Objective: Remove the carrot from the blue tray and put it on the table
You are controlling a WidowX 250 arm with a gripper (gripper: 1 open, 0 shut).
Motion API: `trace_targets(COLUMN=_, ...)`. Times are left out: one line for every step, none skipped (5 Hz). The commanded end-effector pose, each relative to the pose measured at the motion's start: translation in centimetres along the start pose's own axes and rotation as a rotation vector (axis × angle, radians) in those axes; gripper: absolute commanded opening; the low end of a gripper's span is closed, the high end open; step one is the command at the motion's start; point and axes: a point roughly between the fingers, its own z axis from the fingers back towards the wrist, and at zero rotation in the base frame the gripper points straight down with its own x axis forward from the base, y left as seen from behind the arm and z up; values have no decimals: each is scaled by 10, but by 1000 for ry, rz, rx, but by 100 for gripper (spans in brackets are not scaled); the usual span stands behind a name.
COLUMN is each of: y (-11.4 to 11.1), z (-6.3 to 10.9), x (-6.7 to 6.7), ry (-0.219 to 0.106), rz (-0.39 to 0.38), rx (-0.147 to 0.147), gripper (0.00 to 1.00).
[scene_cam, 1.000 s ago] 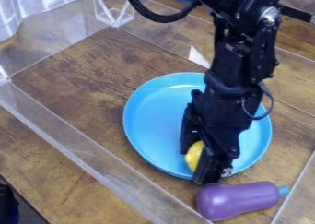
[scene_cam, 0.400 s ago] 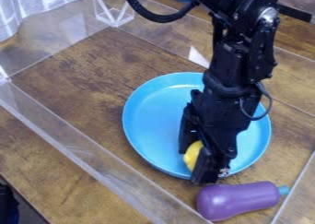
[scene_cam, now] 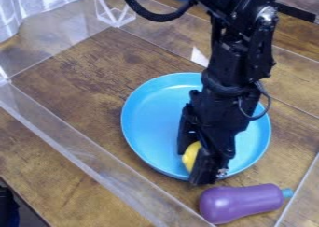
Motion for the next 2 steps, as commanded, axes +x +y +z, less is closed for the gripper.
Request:
trace_targets(y=10, z=18, x=-2, ry=-59, rz=21, rx=24, gripper=0)
trace_targets(y=12, z=18, x=-4, ry=-59, rz=18, rx=23, gripper=0)
